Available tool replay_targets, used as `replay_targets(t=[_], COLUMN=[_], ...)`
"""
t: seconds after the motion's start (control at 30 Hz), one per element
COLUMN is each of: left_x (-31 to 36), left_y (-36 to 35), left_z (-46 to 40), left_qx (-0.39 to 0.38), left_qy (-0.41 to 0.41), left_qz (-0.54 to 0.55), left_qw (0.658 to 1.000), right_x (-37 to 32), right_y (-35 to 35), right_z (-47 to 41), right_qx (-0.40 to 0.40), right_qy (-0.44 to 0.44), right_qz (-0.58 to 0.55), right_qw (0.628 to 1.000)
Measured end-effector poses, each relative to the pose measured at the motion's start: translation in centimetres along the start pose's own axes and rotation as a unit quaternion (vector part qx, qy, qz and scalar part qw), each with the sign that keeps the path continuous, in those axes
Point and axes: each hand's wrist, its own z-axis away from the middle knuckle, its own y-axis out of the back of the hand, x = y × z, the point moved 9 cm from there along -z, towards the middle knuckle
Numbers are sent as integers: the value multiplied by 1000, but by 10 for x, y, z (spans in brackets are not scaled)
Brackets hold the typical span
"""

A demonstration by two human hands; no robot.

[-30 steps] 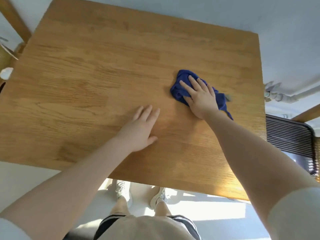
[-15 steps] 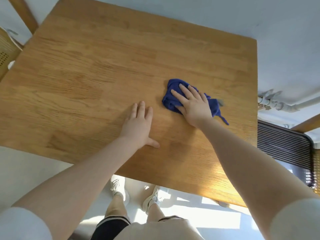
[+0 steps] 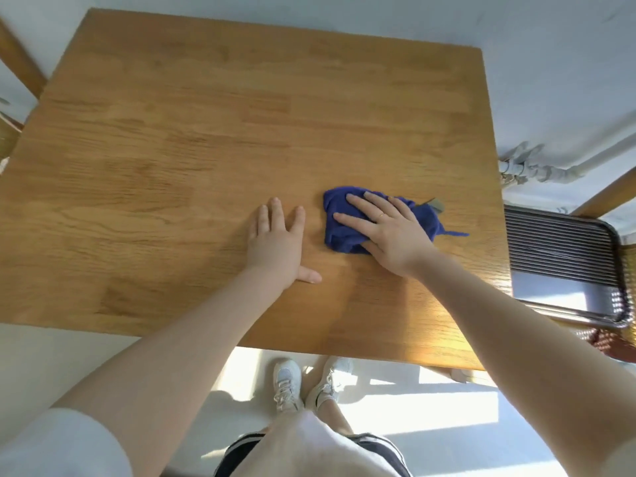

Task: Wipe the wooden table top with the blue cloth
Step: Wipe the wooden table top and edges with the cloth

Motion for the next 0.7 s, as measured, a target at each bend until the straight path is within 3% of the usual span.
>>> replay_targets(t=[0.17,0.3,0.53,0.6,0.7], left_x=[1,1,-4,-4,-4], left_y=[-1,-3,-4,-3,-3], left_z=[-1,0,4,5,6], left_qx=[3,2,6,11,-2], left_qy=[-6,-7,-8,-12,1], left_qz=[-13,2,32,34,30], left_qw=[1000,1000,999,999,1000], right_x=[40,8,-10,13,72], right_y=[13,5,-5,1,11], right_z=[-28,4,43,32,20], right_qx=[56,58,36,48,68], right_qy=[-195,-184,-83,-105,-228], right_qz=[-33,-97,-76,-67,-49], right_qw=[979,977,993,991,970])
